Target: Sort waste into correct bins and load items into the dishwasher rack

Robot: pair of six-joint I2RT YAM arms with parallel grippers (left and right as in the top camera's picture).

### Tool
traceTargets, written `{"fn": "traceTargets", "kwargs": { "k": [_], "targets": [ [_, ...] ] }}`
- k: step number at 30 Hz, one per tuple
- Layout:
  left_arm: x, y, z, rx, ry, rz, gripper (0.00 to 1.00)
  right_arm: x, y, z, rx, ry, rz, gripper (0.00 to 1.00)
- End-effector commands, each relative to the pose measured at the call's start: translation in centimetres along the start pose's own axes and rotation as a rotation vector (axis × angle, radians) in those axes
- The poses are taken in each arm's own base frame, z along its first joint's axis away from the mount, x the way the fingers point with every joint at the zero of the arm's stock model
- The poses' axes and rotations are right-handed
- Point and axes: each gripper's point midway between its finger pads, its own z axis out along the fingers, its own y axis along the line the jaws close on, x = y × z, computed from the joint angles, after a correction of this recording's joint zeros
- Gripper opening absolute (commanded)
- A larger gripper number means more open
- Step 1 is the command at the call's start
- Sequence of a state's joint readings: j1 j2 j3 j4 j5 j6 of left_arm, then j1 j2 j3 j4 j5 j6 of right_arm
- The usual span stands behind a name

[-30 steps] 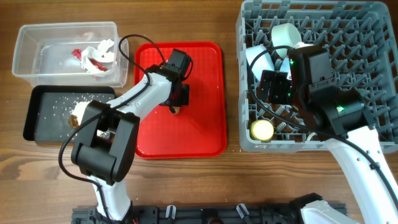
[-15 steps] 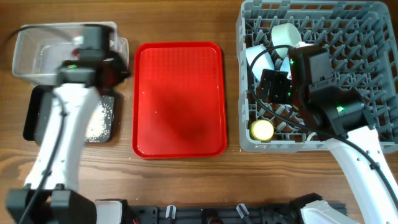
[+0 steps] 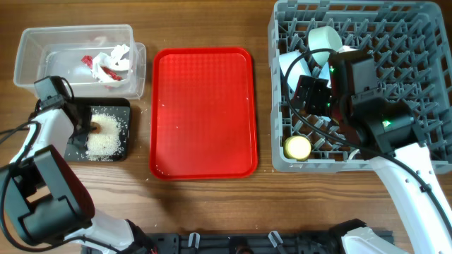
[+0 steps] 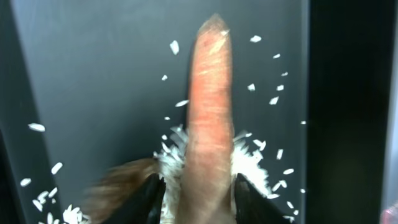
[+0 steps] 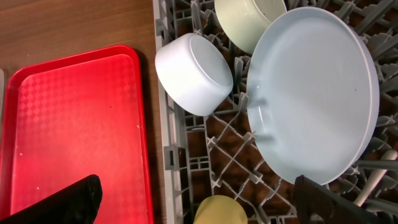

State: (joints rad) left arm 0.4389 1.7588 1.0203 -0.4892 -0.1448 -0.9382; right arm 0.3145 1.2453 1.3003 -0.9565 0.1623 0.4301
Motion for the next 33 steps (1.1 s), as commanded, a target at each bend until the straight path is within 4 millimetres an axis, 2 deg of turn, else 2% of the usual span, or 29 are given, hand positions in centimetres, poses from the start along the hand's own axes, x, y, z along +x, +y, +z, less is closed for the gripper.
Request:
{"fn": "traceTargets", "kwargs": {
  "k": [1,3,5,7,8,9,11,13,16,18,20,22,23,26,28,29,31,33],
  "targets": [
    [0.6,0.4,0.5,-0.014,0.031,0.018,0.59,-0.9,0.0,-0.7,0.003,-0.033,0.022,1.00],
    [-0.2,-0.4,-1.9,0.016,0.017,0.018,0.67,-0.9,0.0,-0.7,0.003,-0.034,0.023,1.00],
    [-1.7,-1.7,-5.7,0.102,-0.040,0.025,0.72,-1.0,0.0,-0.7,0.002,-0.037,0.020,1.00],
    [-2.8,-2.5,-8.8,0.179,-0.092,0.014,0.86,-1.1,0.0,-0.7,0.000,-0.042,0.012,1.00],
    [-3.1,-2.7,-9.9,0.204,-0.109,0.010,1.00,-1.2,0.1,-0.8,-0.002,-0.047,-0.002,1.00],
    [-3.3,-2.7,-10.8,0.223,-0.122,0.007,1.00,-1.3,0.1,-1.1,-0.008,-0.054,0.000,1.00],
    [-3.4,-2.7,-11.2,0.231,-0.128,0.005,1.00,-2.4,0.3,-4.1,-0.058,-0.129,0.007,1.00],
    [-3.3,-2.7,-11.1,0.228,-0.126,0.005,1.00,-3.0,1.5,-6.9,-0.159,-0.193,-0.061,1.00],
    [-3.3,-2.7,-11.1,0.228,-0.126,0.006,1.00,-2.6,3.7,-12.0,-0.366,-0.281,-0.120,1.00],
    [-3.3,-2.7,-11.1,0.228,-0.126,0.006,1.00,-2.2,3.2,-15.0,-0.403,-0.348,-0.115,1.00],
    [-3.3,-2.7,-11.1,0.228,-0.126,0.006,1.00,-1.3,2.6,-16.1,-0.405,-0.356,-0.115,1.00],
    [-3.3,-2.7,-11.1,0.228,-0.126,0.006,1.00,0.0,2.0,-15.6,-0.381,-0.304,-0.122,1.00],
    [-3.3,-2.7,-11.1,0.228,-0.126,0.006,1.00,0.5,1.1,-15.1,-0.329,-0.282,-0.118,1.00],
    [-3.3,-2.7,-11.1,0.228,-0.126,0.006,1.00,-0.9,-2.0,-14.5,-0.139,-0.343,-0.082,1.00],
    [-3.3,-2.7,-11.1,0.228,-0.126,0.006,1.00,-1.5,-3.8,-13.5,-0.028,-0.383,-0.059,1.00],
    [-3.3,-2.7,-11.1,0.228,-0.126,0.005,1.00,-1.7,-4.1,-13.0,-0.006,-0.399,-0.053,1.00],
    [-3.3,-2.7,-11.1,0.228,-0.126,0.005,1.00,-1.9,-3.9,-10.3,-0.025,-0.496,-0.138,1.00],
    [-3.3,-2.7,-11.1,0.228,-0.126,0.006,1.00,-1.0,-3.7,-7.7,-0.116,-0.570,-0.162,1.00]
  ]
}}
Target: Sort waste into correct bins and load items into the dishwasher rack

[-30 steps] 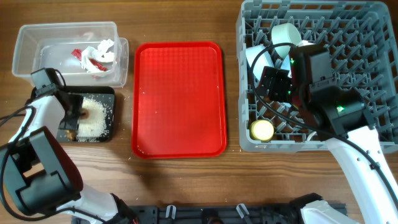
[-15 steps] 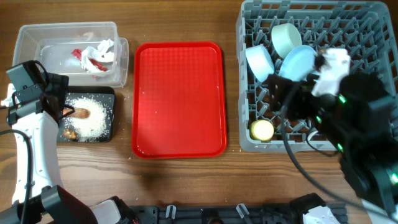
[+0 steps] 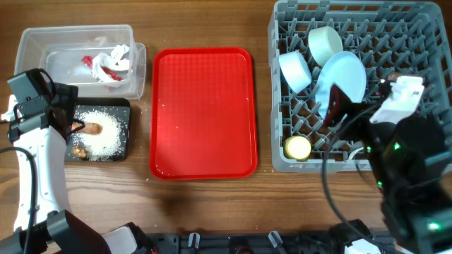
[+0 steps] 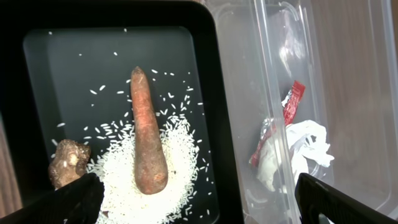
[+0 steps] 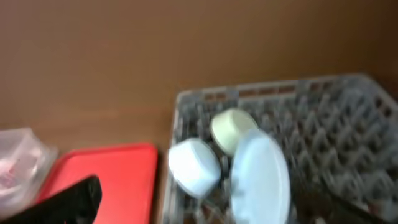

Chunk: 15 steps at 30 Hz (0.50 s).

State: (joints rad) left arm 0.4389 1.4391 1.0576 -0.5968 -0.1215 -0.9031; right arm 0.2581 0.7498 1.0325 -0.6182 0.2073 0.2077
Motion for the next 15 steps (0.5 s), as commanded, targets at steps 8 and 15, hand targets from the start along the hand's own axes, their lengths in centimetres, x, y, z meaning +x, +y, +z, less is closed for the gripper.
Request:
{"fn": "traceTargets", "kwargs": {
  "k": [8,15],
  "targets": [
    [-0.4,-0.3,-0.2,0.009,-0.009,0.004,1.00,13.1,-2.3,2.4,-0.149,-0.274,-0.045,1.00],
    [-0.4,-0.3,-0.2,0.009,-0.009,0.004,1.00,15.3,-3.4,3.1,-0.080,-0.325,-0.034,1.00]
  ]
}}
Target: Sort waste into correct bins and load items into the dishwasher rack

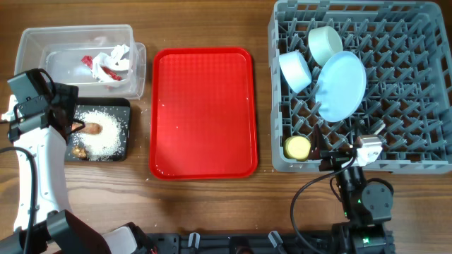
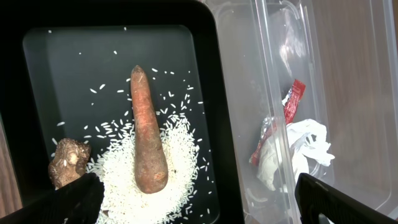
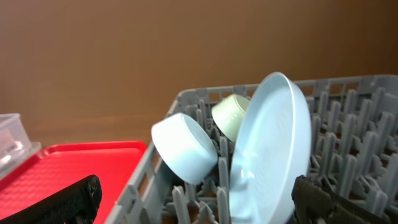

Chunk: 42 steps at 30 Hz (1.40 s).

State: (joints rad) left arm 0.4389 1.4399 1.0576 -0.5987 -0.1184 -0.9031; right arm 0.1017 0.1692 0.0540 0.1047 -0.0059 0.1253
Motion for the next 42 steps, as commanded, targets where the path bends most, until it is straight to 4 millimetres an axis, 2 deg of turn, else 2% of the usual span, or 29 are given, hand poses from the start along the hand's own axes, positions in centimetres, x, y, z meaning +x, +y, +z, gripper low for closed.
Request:
{"fn": "traceTargets", "kwargs": {
  "k": [1,3,6,7,23,25,27,30,33,37,42],
  "targets": [
    [-0.5,-0.3,-0.3,0.010,-0.013,0.004,1.00,1.3,-0.5,-0.3,0.020,-0.001,-0.016,1.00],
    [-0.5,-0.3,-0.3,0.010,-0.013,0.004,1.00,1.7,-0.4,-0.7,0.014,0.013,-0.018,1.00],
    [-0.5,-0.3,-0.3,0.010,-0.013,0.004,1.00,1.3,0.9,-0.9,-0.062,-0.008,-0.042,1.00],
    [-0.5,-0.3,-0.3,0.010,-0.013,0.004,1.00,1.2,1.2,-1.0,-0.077,-0.006,0.009,1.00],
    [-0.4,-0.2,-0.2,0.008,-0.011,0.004,1.00,1.6,1.2,-0.9,-0.075,0.010,0.008,1.00],
    [-0.2,-0.3,-0.8,0.012,-0.013,0.011,1.00,1.6,1.2,-0.9,-0.075,0.010,0.008,1.00],
    [0.1,0.0,-2.4,0.007,-0.030,0.028,1.00,1.6,1.2,-0.9,-0.075,0.010,0.008,1.00],
    [1.7,-0.4,-4.5,0.081,-0.058,0.127,1.00,1.6,1.2,-0.9,-0.075,0.010,0.008,1.00],
    [3.6,-0.9,-6.5,0.255,-0.127,0.190,1.00,1.6,1.2,-0.9,-0.075,0.010,0.008,1.00],
    [6.5,0.9,-8.1,0.509,-0.234,0.195,1.00,1.6,1.2,-0.9,-0.075,0.010,0.008,1.00],
    [10.2,1.8,-10.5,0.811,-0.405,0.427,1.00,1.6,1.2,-0.9,-0.075,0.010,0.008,1.00]
  ]
}}
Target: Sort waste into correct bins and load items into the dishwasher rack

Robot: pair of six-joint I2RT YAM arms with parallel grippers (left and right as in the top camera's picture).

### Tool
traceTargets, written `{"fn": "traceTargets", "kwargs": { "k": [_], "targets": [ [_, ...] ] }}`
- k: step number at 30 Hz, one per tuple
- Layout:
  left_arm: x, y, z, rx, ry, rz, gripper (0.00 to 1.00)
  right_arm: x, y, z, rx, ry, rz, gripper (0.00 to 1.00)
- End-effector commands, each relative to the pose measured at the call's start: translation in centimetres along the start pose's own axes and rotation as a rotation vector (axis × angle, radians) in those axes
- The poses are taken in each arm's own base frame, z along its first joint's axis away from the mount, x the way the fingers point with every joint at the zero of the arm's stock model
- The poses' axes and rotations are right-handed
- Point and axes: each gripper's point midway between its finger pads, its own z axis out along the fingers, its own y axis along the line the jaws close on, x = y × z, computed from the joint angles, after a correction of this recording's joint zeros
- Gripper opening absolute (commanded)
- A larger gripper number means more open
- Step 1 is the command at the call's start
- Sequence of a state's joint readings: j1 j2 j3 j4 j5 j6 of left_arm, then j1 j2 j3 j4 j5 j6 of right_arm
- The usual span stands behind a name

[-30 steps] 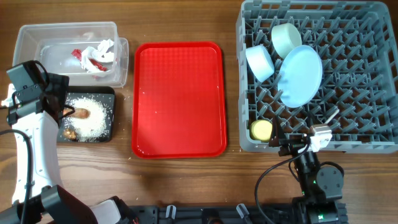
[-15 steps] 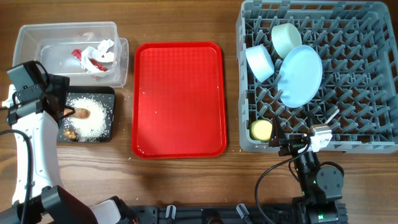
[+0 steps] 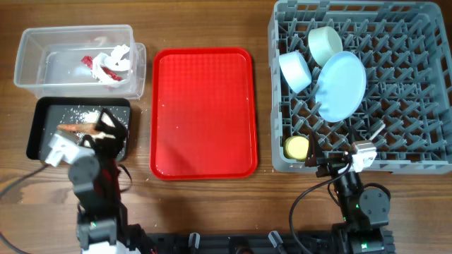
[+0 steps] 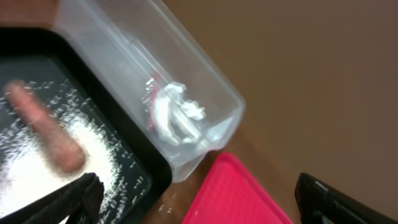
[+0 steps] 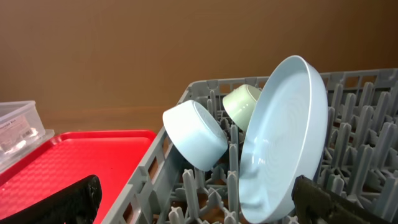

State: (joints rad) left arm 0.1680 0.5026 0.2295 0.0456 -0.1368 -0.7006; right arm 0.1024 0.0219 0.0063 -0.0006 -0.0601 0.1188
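Observation:
A black tray [image 3: 39,116] holds rice and a carrot [image 3: 74,128], which is blurred in the left wrist view [image 4: 43,130]. Behind it a clear bin [image 3: 74,53] holds crumpled wrappers [image 3: 106,62]. The grey dishwasher rack [image 3: 424,85] carries a blue plate [image 3: 341,85], a blue bowl [image 3: 295,70], a pale green bowl [image 3: 325,42] and a yellow cup [image 3: 297,147]. My left gripper [image 4: 196,199] is open and empty at the black tray's front right corner. In front of the rack's near edge, my right gripper [image 5: 199,199] is open and empty too.
A bare red tray [image 3: 203,113] lies between the black tray and the rack. Both arms sit low at the table's front edge. The rack's right half shows only prongs.
My left arm has gone from the black tray's left side to the table's front edge, and its camera now looks slantwise across tray and bin. The right arm has hardly moved.
First my left fingers were either side of the carrot in the black tray, and my right gripper hung open over the rack by the plate. Then the left was raised and open with the carrot on the rice. The right drew back, and now both sit at the front.

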Motion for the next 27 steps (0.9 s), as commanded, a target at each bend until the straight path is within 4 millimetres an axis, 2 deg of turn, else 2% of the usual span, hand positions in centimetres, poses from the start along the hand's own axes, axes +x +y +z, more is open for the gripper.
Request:
{"fn": "traceTargets", "kwargs": {
  "k": [1,4,13,27],
  "targets": [
    [1.8,-1.4,-1.9,0.160,-0.034,0.231,1.00,0.0,0.4,0.0,-0.021,-0.003,0.014,1.00],
    [2.5,-2.3,-3.0,0.238,-0.040,0.354,1.00,0.0,0.4,0.0,-0.021,-0.003,0.014,1.00],
    [4.2,-0.5,-3.3,0.230,-0.026,0.354,1.00,0.0,0.4,0.0,-0.021,-0.003,0.014,1.00],
    [4.3,-0.7,-3.3,0.243,-0.027,0.355,1.00,0.0,0.4,0.0,-0.021,-0.003,0.014,1.00]
  ]
}}
